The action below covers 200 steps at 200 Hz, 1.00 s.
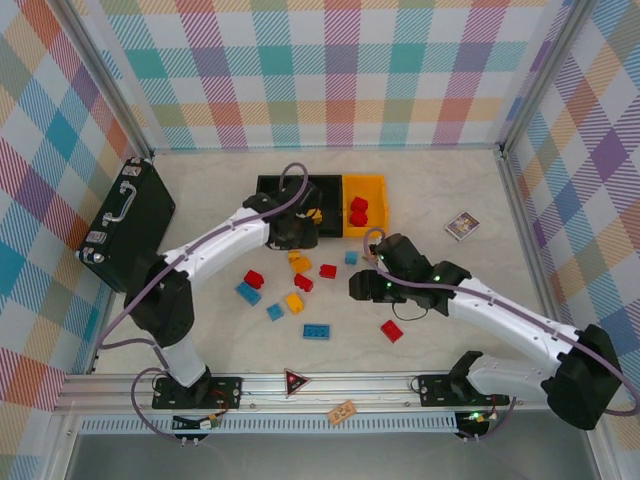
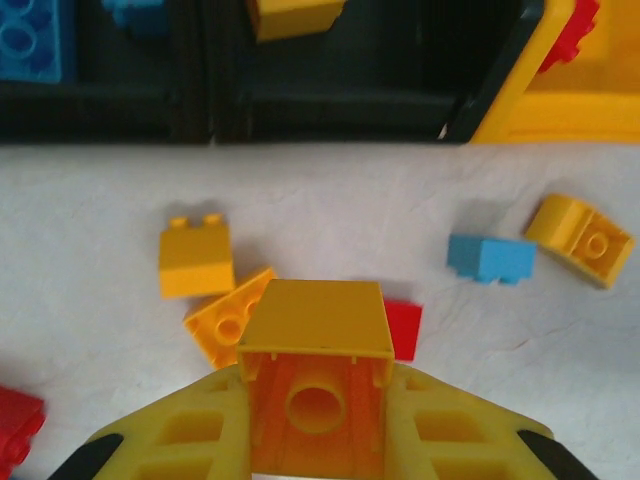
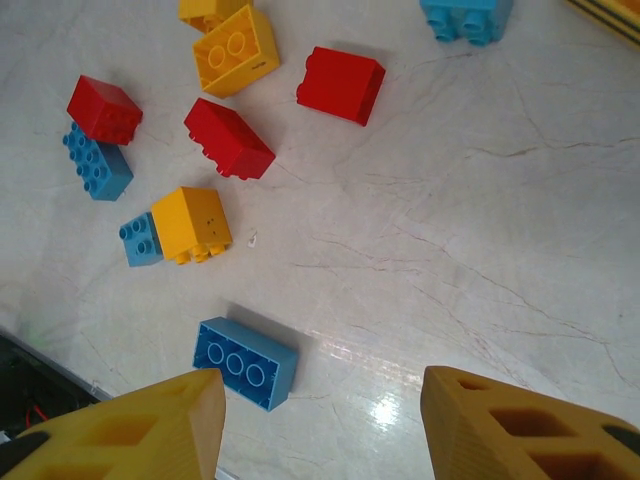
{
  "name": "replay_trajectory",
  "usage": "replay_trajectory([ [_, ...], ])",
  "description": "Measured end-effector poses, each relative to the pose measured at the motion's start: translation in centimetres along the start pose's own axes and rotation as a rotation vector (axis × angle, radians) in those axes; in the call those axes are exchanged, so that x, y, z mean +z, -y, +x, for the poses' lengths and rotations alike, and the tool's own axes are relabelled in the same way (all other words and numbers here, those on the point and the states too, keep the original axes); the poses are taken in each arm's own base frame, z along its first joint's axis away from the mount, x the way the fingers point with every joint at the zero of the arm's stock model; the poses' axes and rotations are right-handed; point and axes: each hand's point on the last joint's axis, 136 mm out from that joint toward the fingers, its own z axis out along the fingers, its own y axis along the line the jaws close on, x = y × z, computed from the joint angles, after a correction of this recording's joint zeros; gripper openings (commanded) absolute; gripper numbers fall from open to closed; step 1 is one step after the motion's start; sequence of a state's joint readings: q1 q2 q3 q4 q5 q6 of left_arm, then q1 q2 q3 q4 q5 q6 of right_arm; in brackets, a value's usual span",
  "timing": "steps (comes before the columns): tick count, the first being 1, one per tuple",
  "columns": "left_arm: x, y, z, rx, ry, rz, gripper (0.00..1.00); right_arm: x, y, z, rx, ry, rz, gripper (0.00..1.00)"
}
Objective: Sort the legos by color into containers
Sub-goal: Place the lego in the container.
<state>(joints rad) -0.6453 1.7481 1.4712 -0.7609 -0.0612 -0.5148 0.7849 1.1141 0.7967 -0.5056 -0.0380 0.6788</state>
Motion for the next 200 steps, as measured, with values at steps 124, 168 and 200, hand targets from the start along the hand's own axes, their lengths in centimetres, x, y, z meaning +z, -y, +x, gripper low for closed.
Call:
replay_trajectory([
  [124, 5.6, 2.1, -11.6, -0.025, 0.113, -0.061, 0.23, -1.0, 1.0, 0.6, 0.068, 0.036, 0.008, 0.54],
  [168, 7.4, 1.6, -14.4, -0.034, 0.131, -0.069, 0.24, -1.4, 1.1, 0.6, 0.078, 0.042, 0.008, 0.54],
  [200, 9.1, 1.8, -14.5, -0.02, 0.116, -0.078, 0.25, -1.7, 1.3, 0.7, 0.087, 0.051, 0.016, 0.54],
])
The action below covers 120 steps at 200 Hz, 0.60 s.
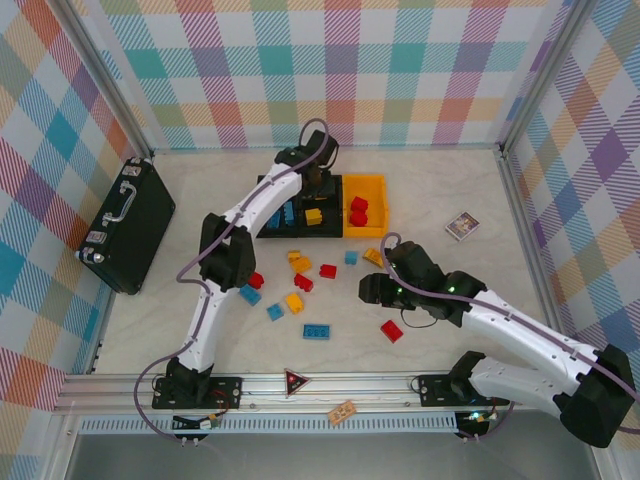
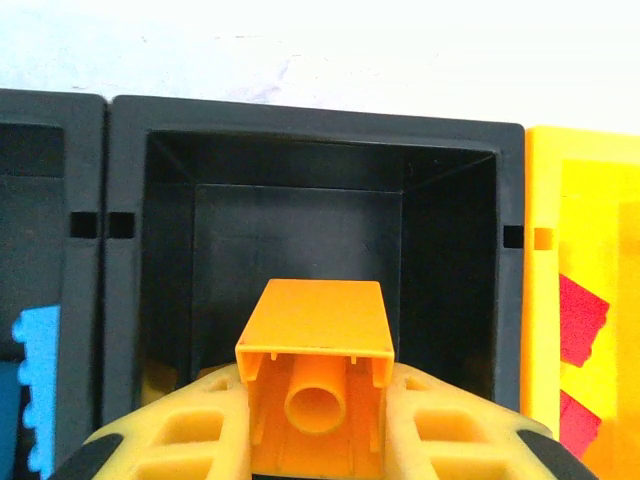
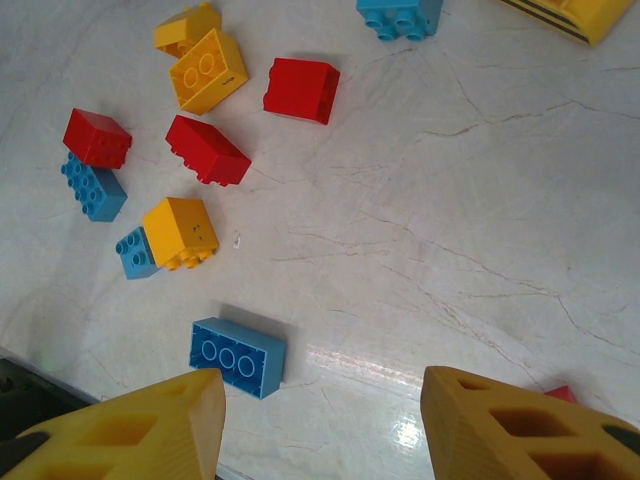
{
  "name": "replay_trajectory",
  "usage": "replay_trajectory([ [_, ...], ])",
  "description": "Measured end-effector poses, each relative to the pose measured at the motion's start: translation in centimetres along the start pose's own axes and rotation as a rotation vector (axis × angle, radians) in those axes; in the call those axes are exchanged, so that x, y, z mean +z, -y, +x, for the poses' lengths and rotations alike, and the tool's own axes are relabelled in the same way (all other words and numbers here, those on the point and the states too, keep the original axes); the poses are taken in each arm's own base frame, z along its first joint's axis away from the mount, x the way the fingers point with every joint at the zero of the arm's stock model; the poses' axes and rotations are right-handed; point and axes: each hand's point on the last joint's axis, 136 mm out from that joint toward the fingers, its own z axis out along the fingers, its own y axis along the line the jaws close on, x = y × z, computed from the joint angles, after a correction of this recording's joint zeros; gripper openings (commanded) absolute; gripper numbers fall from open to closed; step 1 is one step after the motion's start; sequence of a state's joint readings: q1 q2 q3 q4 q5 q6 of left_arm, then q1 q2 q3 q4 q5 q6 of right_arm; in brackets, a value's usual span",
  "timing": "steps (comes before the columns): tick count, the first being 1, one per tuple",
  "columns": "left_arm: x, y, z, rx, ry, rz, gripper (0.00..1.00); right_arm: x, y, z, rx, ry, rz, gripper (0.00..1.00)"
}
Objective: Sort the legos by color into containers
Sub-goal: Place the lego in the container, then pick up the lego from the bottom-center of the table.
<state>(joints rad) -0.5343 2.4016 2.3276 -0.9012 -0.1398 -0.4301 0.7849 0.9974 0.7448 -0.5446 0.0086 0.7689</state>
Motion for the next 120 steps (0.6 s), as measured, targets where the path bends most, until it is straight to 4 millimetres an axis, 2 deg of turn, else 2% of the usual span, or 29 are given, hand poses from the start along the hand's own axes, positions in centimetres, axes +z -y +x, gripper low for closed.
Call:
replay_trajectory([
  [21, 1.0, -0.1, 0.4, 0.005, -0.019, -0.01, 0.29, -0.1, 0.1, 0.0, 0.003, 0.003, 0.003, 0.54],
  [42, 1.6, -0.1, 0.8, 0.016, -0.032, -0.011, 0.42, -0.1, 0.1, -0.1, 0.003, 0.006, 0.005, 0.54],
  [64, 1.5, 0.1, 0.6, 0.012, -0.03, -0.007, 0.47, -0.1, 0.1, -0.1, 0.002, 0.008, 0.007, 0.54],
  [120, 1.2, 0.5, 0.8, 0.016, -0.039, 0.004, 0.48, -0.1, 0.2, -0.1, 0.002, 0.008, 0.011, 0.56],
])
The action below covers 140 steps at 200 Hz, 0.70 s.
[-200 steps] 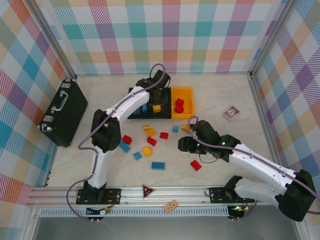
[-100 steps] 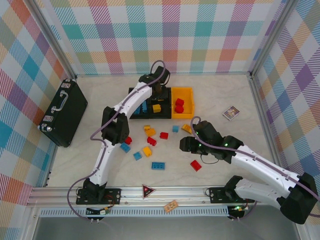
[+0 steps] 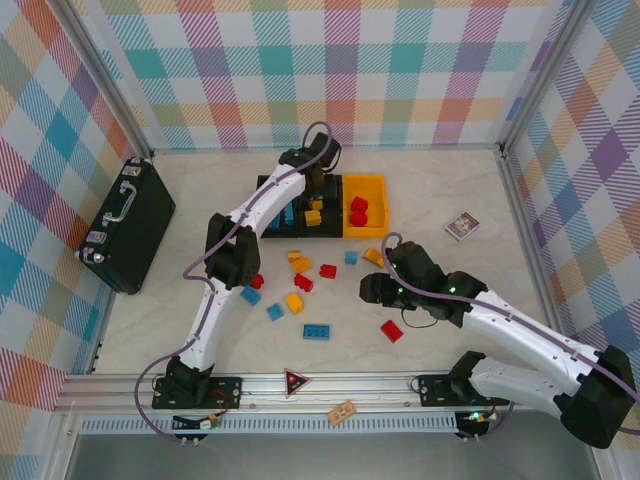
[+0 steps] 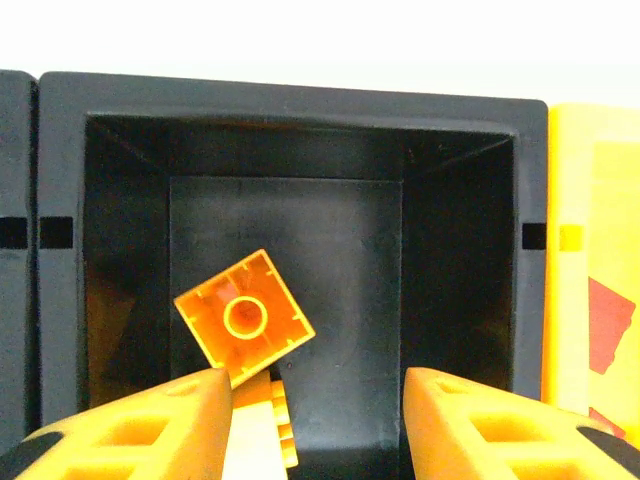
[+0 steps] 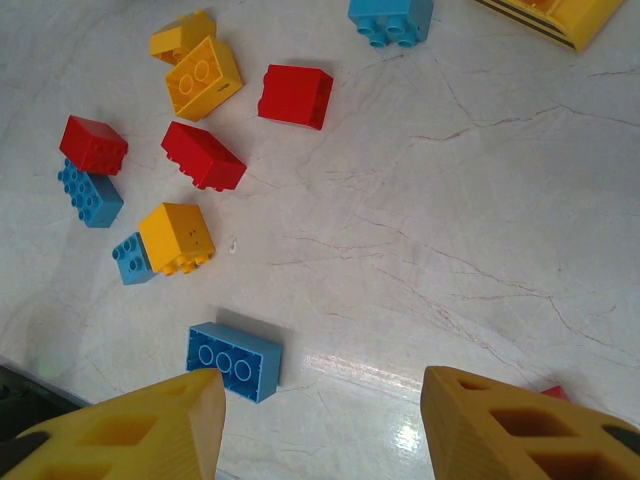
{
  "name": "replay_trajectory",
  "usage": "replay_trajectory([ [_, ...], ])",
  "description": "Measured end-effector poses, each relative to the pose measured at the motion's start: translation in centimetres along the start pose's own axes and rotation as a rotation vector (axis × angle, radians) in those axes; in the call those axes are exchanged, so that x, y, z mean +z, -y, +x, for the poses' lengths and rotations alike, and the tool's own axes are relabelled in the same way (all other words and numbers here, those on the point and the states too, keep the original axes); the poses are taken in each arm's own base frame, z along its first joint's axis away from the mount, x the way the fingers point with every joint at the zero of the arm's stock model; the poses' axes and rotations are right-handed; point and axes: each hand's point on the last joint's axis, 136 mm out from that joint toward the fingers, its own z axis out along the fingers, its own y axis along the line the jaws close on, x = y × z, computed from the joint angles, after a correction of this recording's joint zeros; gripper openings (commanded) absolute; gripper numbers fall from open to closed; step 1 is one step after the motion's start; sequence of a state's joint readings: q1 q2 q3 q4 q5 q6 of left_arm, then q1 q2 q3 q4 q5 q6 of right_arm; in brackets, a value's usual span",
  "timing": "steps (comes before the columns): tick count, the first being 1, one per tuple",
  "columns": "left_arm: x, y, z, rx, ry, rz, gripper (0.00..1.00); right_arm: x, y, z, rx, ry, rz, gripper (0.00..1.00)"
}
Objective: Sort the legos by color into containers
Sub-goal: Pick up the lego from the bottom-center of the table.
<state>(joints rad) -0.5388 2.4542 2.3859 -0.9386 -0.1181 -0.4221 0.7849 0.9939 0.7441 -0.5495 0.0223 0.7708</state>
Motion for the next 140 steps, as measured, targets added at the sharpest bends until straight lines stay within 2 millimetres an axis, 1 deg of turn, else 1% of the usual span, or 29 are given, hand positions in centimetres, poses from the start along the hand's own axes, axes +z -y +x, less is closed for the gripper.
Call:
replay_trajectory([
  [21, -0.6, 0.5, 0.7, 0.009, -0.014, 0.015, 0.48, 0.1, 0.5, 0.1, 0.001, -0.002, 0.025, 0.58],
  [34, -1.7, 0.8, 1.4, 0.018, -0.027, 0.029, 0.48, 0.3, 0.9, 0.2, 0.002, -0.009, 0.048, 0.58],
  [49, -3.7, 1.2, 2.3, 0.028, -0.033, 0.056, 0.49, 0.6, 1.4, 0.4, 0.003, -0.018, 0.074, 0.58],
  [71, -7.3, 1.9, 3.1, 0.04, -0.01, 0.112, 0.49, 0.9, 2.0, 0.7, 0.005, -0.031, 0.105, 0.59],
  [86, -9.6, 2.0, 3.6, 0.044, 0.005, 0.15, 0.49, 1.0, 2.4, 0.8, 0.005, -0.037, 0.121, 0.6],
  [98, -11.1, 2.0, 4.3, 0.047, 0.012, 0.184, 0.49, 1.0, 2.8, 1.0, 0.006, -0.043, 0.142, 0.61],
  [118, -12.4, 1.6, 5.9, 0.046, 0.0, 0.23, 0.5, 1.0, 3.6, 1.4, 0.005, -0.06, 0.182, 0.62],
  [140, -12.9, 0.9, 8.4, 0.043, -0.034, 0.265, 0.51, 1.0, 4.8, 2.1, -0.005, -0.093, 0.236, 0.63],
])
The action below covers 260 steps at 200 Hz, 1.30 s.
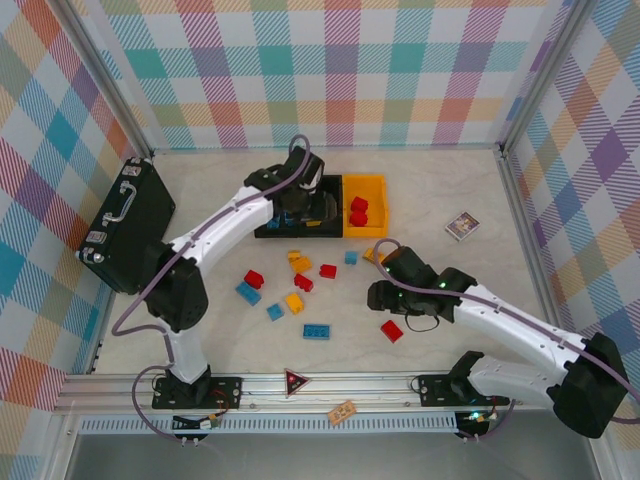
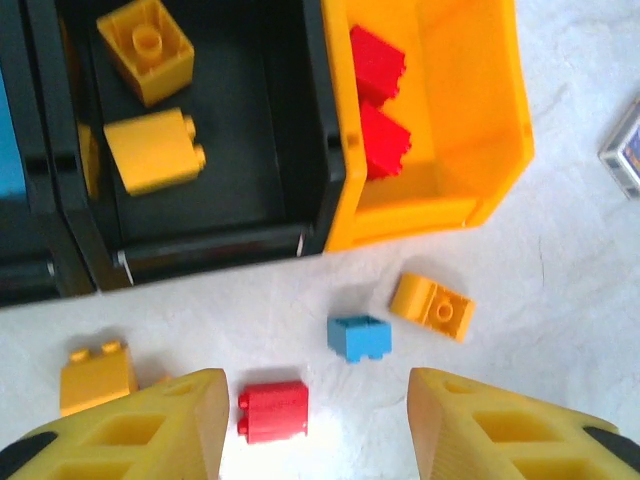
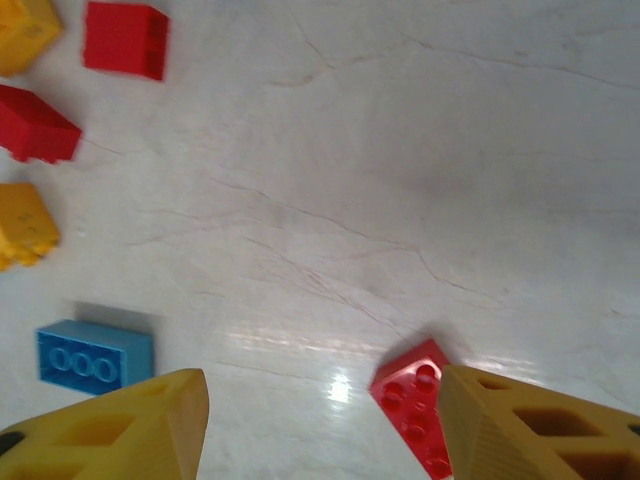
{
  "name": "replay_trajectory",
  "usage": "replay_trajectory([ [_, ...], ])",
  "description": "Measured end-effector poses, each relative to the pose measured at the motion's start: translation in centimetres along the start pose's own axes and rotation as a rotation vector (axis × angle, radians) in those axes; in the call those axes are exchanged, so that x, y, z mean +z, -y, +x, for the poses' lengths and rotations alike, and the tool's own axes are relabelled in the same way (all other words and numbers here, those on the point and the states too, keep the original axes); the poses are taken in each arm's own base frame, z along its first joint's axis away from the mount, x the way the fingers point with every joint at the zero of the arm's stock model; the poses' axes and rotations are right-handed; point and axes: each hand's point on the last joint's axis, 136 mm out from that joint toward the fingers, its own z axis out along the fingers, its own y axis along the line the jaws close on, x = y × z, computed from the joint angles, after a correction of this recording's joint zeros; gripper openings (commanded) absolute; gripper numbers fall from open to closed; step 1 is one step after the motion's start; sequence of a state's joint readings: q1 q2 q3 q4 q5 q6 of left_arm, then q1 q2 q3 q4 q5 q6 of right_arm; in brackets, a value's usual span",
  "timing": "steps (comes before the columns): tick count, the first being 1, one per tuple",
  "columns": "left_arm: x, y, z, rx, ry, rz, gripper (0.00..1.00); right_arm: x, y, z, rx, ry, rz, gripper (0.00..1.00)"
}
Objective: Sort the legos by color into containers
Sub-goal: Pick up the lego from the bottom-center of the table.
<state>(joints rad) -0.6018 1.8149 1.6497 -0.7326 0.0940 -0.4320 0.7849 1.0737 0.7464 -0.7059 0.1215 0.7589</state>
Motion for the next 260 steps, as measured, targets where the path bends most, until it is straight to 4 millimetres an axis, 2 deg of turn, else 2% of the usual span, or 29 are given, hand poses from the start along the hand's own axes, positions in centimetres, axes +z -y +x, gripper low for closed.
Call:
replay_trajectory([
  [34, -0.8, -1.4, 4.7, -0.03, -0.056, 0.046, 0.52, 0.5, 1.1, 1.1, -0.017, -0.042, 0.044, 0.66],
  [61, -1.8, -2.6, 7.9, -0.073, -0.072, 0.073, 0.52, 1.6, 2.5, 2.8, -0.021, -0.094, 0.082, 0.67],
  [113, -1.8, -4.4, 12.1, -0.142, -0.105, 0.067, 0.52, 3.8, 3.9, 5.5, -0.037, -0.202, 0.135, 0.66],
  [144, -1.4, -4.7, 12.8, -0.161, -0.115, 0.062, 0.52, 4.7, 3.5, 6.6, -0.068, -0.245, 0.142, 0.61],
  [176, -0.9, -4.7, 13.3, -0.176, -0.117, 0.064, 0.52, 5.4, 3.3, 7.6, -0.1, -0.273, 0.162, 0.5],
  [191, -0.7, -4.7, 13.9, -0.18, -0.128, 0.061, 0.52, 5.7, 3.4, 7.7, -0.106, -0.277, 0.181, 0.41],
  [219, -0.6, -4.5, 14.2, -0.179, -0.133, 0.064, 0.52, 5.9, 3.1, 7.0, -0.106, -0.261, 0.208, 0.31],
  [260, -0.4, -4.4, 14.3, -0.192, -0.124, 0.066, 0.52, 5.5, 2.1, 5.4, -0.111, -0.217, 0.212, 0.28],
])
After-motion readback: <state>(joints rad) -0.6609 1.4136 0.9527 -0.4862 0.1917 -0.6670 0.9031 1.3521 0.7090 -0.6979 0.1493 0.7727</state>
